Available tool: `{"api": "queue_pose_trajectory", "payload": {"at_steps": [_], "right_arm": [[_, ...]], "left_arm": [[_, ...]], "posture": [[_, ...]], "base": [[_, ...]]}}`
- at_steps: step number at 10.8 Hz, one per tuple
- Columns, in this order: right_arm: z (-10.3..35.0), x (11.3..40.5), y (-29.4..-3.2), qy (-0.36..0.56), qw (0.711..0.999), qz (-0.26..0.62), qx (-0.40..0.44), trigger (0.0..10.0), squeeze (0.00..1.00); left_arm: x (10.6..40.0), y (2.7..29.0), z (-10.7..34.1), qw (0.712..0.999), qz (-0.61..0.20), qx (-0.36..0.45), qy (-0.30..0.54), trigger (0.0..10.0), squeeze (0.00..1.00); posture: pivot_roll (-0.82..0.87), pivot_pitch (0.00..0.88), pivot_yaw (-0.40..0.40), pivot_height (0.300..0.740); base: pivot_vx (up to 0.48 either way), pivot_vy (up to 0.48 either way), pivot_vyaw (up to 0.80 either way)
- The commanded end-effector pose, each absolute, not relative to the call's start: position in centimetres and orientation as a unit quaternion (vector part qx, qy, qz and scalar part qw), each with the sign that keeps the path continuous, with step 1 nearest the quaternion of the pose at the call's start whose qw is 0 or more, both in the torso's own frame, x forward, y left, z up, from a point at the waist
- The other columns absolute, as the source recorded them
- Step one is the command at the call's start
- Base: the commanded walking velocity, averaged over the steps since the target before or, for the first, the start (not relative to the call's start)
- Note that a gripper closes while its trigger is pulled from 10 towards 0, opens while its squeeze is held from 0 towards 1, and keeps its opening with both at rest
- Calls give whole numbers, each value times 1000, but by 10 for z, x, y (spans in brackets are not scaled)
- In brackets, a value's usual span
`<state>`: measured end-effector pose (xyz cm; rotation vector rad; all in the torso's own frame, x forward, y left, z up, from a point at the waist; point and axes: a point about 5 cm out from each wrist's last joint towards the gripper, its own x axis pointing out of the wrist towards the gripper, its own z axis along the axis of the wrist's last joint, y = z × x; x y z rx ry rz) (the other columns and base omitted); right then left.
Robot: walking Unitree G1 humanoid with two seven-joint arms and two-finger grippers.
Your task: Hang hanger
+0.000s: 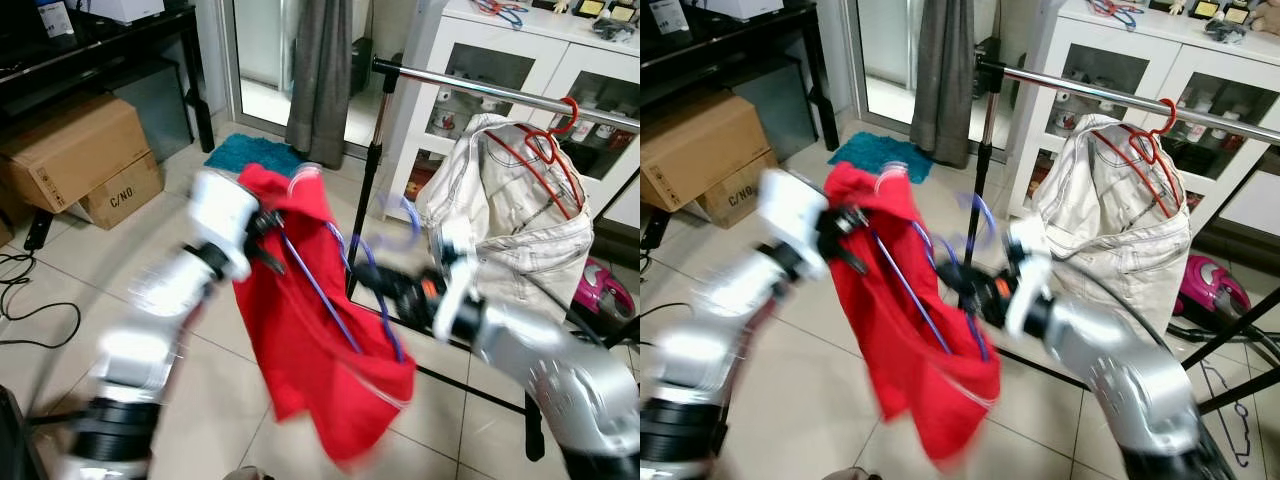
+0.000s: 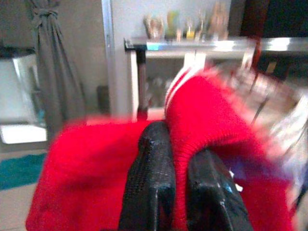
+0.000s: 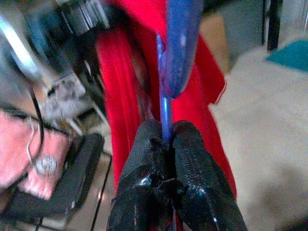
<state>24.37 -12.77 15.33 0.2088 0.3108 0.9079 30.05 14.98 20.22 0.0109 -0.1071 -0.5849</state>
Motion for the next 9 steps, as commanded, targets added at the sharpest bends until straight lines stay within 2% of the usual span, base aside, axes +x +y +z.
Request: {"api": "queue_pose_trajectory", "payload": {"at_steps": [1,2,4,6,7,8,9], "right_arm": [[152,239,-136,159,882,435,83,0,0],[151,233,-141,165,878,443,75,0,0],[156,230,-144,149,877,450,71,0,0],[162,226,-147,132,874,459,90,0,0],[165,213,-150,129,852,497,100,0,0],[166,204,-149,133,833,528,103,0,0],[167,198,-146,139,817,551,103,0,0]], "left_arm": [[306,169,228,963,-253,-23,-91,0,0],[313,185,233,972,-208,-38,-97,0,0],[313,191,221,975,-214,32,-54,0,0],[319,216,217,992,-107,49,-52,0,0],[324,253,220,997,17,3,-74,0,0],[327,266,218,996,45,-23,-80,0,0],[329,266,215,996,38,-24,-76,0,0]], "posture": [[10,0,-35,740],[9,0,-32,740],[4,0,-20,740],[3,0,-25,740],[4,0,-32,740],[3,0,-33,740],[3,0,-33,740]], "base": [[0,0,0],[0,0,0],[0,0,0],[0,0,0],[0,0,0],[0,0,0],[0,0,0]]}}
